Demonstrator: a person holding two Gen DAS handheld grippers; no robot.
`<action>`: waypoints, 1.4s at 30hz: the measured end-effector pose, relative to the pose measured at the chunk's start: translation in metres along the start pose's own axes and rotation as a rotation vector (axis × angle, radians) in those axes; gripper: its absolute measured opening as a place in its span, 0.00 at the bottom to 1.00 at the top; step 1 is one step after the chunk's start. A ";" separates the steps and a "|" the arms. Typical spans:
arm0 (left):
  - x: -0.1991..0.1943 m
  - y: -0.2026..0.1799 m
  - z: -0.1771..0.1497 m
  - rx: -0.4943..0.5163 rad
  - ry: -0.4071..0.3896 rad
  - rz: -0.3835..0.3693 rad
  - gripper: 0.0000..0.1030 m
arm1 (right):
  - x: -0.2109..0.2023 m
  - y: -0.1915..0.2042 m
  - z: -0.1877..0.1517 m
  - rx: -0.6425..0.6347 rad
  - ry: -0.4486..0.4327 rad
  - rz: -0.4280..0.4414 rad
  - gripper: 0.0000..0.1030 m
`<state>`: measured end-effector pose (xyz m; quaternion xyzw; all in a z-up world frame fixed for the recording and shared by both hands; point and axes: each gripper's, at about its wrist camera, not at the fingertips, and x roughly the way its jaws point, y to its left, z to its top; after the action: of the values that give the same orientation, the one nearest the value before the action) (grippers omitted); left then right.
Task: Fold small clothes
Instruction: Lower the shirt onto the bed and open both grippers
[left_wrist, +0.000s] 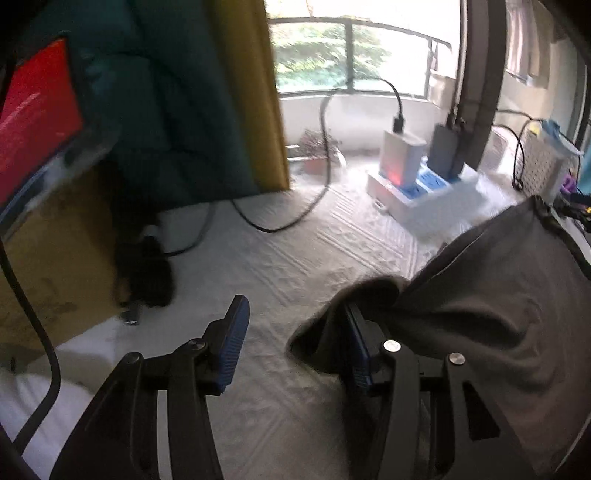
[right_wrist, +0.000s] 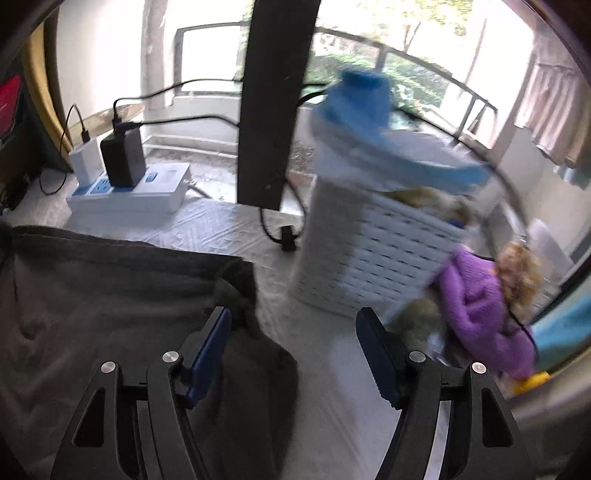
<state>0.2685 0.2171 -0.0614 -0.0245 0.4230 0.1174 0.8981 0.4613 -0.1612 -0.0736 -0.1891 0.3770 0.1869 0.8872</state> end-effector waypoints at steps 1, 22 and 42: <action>-0.005 0.000 -0.002 -0.003 -0.003 -0.001 0.49 | -0.008 -0.003 -0.002 0.010 -0.012 -0.007 0.70; -0.020 -0.067 -0.080 0.083 0.150 -0.079 0.55 | 0.025 0.002 -0.032 -0.005 0.060 -0.071 0.51; -0.124 -0.056 -0.121 0.017 0.001 -0.163 0.70 | -0.111 0.008 -0.136 0.095 0.016 -0.084 0.66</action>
<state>0.1143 0.1214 -0.0468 -0.0510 0.4211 0.0404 0.9047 0.3043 -0.2403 -0.0811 -0.1640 0.3841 0.1300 0.8993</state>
